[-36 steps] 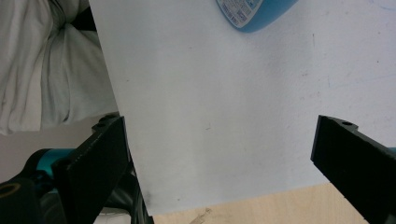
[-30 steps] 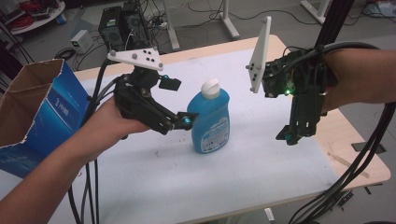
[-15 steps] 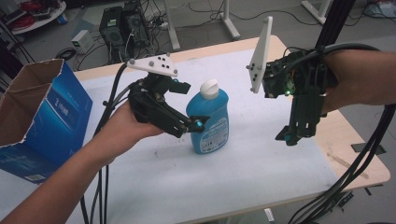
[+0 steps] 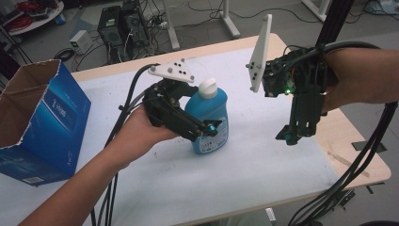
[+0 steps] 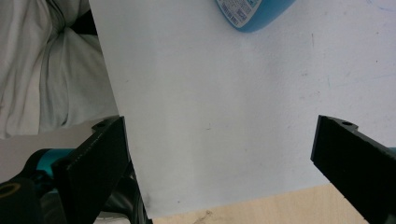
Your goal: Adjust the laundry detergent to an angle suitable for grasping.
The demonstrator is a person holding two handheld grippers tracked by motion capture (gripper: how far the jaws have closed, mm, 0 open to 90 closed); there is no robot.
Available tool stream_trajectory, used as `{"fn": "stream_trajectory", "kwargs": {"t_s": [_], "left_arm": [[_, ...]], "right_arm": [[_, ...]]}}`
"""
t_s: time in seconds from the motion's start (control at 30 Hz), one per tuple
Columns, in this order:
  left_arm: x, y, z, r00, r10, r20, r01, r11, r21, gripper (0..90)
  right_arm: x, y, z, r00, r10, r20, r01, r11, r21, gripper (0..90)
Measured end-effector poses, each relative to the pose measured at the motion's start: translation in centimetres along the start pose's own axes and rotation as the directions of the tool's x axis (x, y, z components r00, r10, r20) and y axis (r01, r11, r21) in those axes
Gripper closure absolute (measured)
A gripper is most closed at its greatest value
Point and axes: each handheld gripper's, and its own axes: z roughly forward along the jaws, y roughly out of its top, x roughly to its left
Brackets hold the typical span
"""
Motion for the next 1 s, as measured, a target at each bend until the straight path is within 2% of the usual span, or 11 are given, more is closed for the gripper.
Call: {"fn": "stream_trajectory", "kwargs": {"t_s": [0.2, 0.27, 0.63, 0.77, 1.0], "left_arm": [[0.00, 0.08, 0.55, 1.0000, 0.002, -0.003, -0.002, 0.9998, 0.017, 3.6], [0.04, 0.09, 0.56, 1.0000, 0.007, 0.007, -0.007, 0.9999, 0.009, 10.3], [0.03, 0.08, 0.93, 0.9995, 0.030, -0.011, -0.029, 0.9977, 0.061, 18.4], [0.00, 0.12, 1.03, 0.9994, 0.030, -0.016, -0.029, 0.9975, 0.064, 19.8], [-0.06, 0.15, 1.10, 0.9989, 0.039, -0.027, -0.037, 0.9967, 0.072, 28.3]], "right_arm": [[-0.05, -0.01, 0.05, 1.0000, -0.002, -0.001, 0.002, 1.000, -0.002, 3.7], [-0.06, 0.00, 0.05, 1.0000, -0.003, -0.002, 0.003, 1.000, -0.002, 3.7], [-0.05, -0.18, 0.18, 1.0000, 0.006, -0.006, -0.006, 1.000, -0.009, 3.7], [-0.11, -0.21, 0.22, 1.0000, 0.004, -0.005, -0.004, 1.000, -0.010, 3.7], [-0.17, -0.21, 0.33, 1.0000, 0.005, -0.008, -0.005, 1.000, -0.009, 3.7]]}}
